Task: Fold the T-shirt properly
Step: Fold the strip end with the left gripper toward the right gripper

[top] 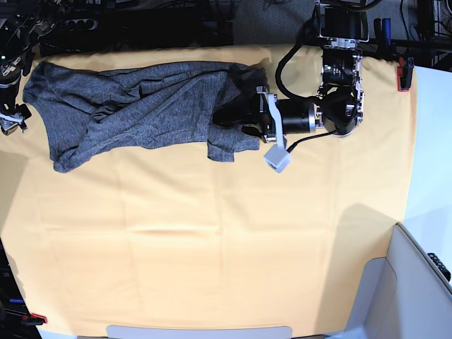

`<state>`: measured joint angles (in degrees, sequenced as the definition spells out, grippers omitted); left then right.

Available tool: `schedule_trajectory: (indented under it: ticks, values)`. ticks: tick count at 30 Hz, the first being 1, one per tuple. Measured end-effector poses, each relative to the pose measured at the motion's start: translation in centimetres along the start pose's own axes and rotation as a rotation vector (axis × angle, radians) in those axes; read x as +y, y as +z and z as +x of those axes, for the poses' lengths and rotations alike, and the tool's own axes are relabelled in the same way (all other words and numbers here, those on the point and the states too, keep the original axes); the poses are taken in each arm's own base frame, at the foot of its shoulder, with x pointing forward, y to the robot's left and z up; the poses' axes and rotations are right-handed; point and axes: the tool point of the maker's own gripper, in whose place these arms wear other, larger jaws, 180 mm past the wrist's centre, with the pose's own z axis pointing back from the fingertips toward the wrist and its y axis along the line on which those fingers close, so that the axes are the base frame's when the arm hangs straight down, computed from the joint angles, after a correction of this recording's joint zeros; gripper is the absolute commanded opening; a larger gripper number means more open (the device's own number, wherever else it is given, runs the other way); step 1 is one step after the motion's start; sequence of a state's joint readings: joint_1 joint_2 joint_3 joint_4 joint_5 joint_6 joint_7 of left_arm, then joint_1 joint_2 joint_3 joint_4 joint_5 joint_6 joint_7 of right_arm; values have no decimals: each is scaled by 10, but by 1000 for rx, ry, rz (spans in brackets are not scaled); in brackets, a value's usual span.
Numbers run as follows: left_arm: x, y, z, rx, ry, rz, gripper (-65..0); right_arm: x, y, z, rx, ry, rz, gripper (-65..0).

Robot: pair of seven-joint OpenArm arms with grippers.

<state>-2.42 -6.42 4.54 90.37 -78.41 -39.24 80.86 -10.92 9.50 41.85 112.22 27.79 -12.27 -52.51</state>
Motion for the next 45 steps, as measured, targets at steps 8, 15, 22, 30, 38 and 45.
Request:
schedule_trajectory:
  ticks: [8,15,22,30,38,45]
  values:
    - [-11,-20,1,21,-18,-35,-647,0,0,0,0,0,-1,-271]
    - [-11,-23,1,22,-21,-32,-642,0,0,0,0,0,-1,-271]
    - [-13,-39,-21,87,34,-78,-434,-5,-5,-9,28,-10,-12,-271]
    - [-13,-42,-21,79,49,-84,-383,-10,-11,-20,63,-21,-28,-271]
    - [-3,-30,-5,60,19,-52,-383,-10,-12,-19,61,-15,-27,-268]
    - [33,21,5,25,14,96,-383,-4,-15,42,-57,169,26,-266]
